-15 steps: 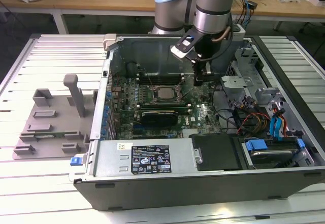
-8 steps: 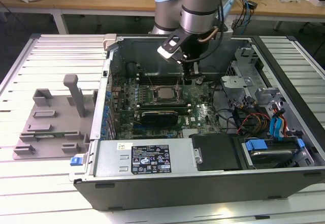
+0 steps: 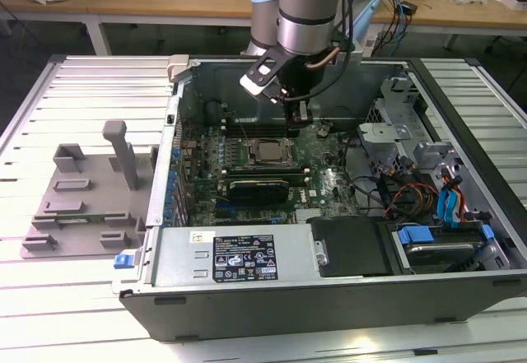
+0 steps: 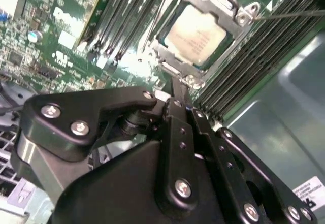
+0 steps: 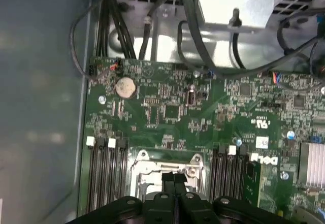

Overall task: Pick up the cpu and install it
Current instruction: 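Close the cpu cover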

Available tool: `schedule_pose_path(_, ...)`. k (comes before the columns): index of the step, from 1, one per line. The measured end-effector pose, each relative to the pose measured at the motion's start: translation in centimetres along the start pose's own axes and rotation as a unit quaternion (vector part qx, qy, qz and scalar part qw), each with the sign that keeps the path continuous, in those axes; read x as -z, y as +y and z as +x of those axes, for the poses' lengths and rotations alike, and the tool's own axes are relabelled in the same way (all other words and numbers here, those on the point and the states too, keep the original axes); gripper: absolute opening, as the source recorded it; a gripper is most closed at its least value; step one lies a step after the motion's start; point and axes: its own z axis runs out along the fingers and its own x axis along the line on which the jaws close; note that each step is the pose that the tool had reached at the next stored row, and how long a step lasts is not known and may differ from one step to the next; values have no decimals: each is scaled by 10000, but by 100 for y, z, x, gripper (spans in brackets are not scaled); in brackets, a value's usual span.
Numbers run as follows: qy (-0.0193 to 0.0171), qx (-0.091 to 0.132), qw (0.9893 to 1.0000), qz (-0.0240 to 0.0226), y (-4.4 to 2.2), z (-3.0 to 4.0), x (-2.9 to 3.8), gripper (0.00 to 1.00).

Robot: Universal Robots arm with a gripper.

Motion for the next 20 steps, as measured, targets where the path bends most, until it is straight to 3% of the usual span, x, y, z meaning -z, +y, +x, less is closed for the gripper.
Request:
schedule_pose_path(1,3,1,10000,47,0,0,-2,11)
schedule_pose_path(2,4,1,10000,65,0,0,-2,11)
schedule_pose_path(5,4,21,10000,64,0,0,-3,11)
schedule_pose_path(6,5,200,9998,63,0,0,-3,11)
schedule_pose_path(9,6,759,9971,57,0,0,-6,11)
schedule_pose_path(11,6,949,9955,55,0,0,-7,11)
schedule_pose_path(14,7,1301,9915,52,0,0,-9,11)
schedule_pose_path(16,8,1603,9871,49,0,0,-10,11)
schedule_pose_path(17,8,1694,9855,48,0,0,-10,11)
schedule_pose_path(19,8,1994,9799,44,0,0,-11,11)
schedule_pose_path(20,9,2234,9747,42,0,0,-11,11)
